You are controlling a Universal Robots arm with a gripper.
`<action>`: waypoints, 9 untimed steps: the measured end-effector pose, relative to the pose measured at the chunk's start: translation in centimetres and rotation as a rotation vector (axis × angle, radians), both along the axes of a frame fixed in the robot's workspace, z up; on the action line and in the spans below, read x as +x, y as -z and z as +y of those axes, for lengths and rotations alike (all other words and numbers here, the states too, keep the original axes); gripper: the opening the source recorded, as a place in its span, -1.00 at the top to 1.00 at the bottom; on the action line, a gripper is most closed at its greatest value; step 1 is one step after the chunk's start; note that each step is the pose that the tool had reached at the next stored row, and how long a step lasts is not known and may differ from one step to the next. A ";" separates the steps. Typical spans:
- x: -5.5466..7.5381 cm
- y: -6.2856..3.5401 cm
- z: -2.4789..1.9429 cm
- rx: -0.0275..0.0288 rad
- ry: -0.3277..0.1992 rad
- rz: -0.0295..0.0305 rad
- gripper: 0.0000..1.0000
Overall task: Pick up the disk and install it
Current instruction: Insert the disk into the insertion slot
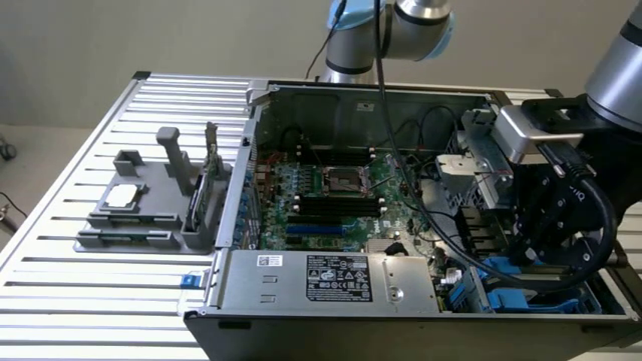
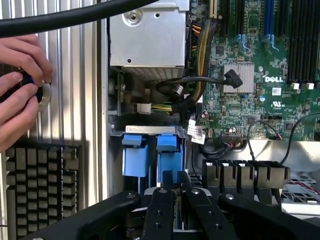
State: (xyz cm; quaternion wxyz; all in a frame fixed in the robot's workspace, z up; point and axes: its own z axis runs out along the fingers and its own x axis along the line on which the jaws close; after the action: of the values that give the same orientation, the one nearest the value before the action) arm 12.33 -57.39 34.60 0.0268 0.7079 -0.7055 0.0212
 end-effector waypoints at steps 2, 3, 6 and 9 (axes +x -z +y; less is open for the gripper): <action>0.0 0.36 0.01 -0.0003 0.000 0.0000 0.63; 0.0 0.50 0.01 -0.0009 0.000 0.0001 0.63; 0.0 0.91 0.00 -0.0007 0.000 0.0000 0.63; 0.1 1.12 0.01 -0.0016 0.000 0.0001 0.63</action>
State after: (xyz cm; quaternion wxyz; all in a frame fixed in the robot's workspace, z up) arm 12.38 -57.38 33.48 0.0274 0.7078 -0.7055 0.0217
